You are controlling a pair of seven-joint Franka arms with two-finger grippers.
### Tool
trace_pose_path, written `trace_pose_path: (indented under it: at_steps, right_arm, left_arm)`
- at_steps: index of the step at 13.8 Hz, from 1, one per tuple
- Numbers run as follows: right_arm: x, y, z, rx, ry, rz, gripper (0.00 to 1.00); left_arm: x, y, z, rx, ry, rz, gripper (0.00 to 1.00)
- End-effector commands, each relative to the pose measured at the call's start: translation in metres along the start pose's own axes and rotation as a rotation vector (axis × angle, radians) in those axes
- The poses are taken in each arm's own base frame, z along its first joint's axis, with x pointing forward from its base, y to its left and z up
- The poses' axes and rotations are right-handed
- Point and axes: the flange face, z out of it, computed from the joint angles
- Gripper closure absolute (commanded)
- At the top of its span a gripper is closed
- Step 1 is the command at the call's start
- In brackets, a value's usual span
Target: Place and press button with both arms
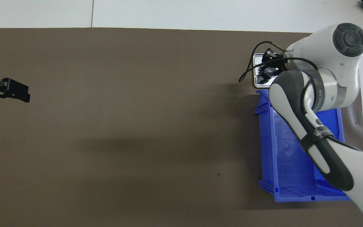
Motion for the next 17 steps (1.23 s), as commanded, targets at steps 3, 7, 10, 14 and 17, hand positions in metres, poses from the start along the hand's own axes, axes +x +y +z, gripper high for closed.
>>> trace_pose_path:
  at_steps: [3, 7, 10, 14, 17]
  right_arm:
    - [-0.087, -0.058, -0.014, -0.023, 0.021, 0.313, 1.00]
    - [-0.175, -0.106, -0.014, -0.012, 0.023, 0.566, 1.00]
    - [-0.226, -0.135, -0.009, -0.034, 0.017, 0.709, 1.00]
    - [-0.281, -0.177, 0.026, -0.085, 0.045, 0.843, 1.00]
    - [-0.302, -0.184, 0.042, -0.103, 0.046, 0.889, 1.00]
  left_arm:
    - [-0.009, -0.002, -0.001, 0.011, 0.006, -0.010, 0.00]
    - [-0.009, -0.002, 0.000, 0.010, 0.003, -0.009, 0.00]
    - [-0.009, -0.002, 0.000, 0.010, 0.005, -0.010, 0.00]
    - [-0.009, -0.001, 0.000, 0.011, 0.005, -0.007, 0.00]
    - [-0.009, -0.002, 0.000, 0.010, 0.003, -0.009, 0.00]
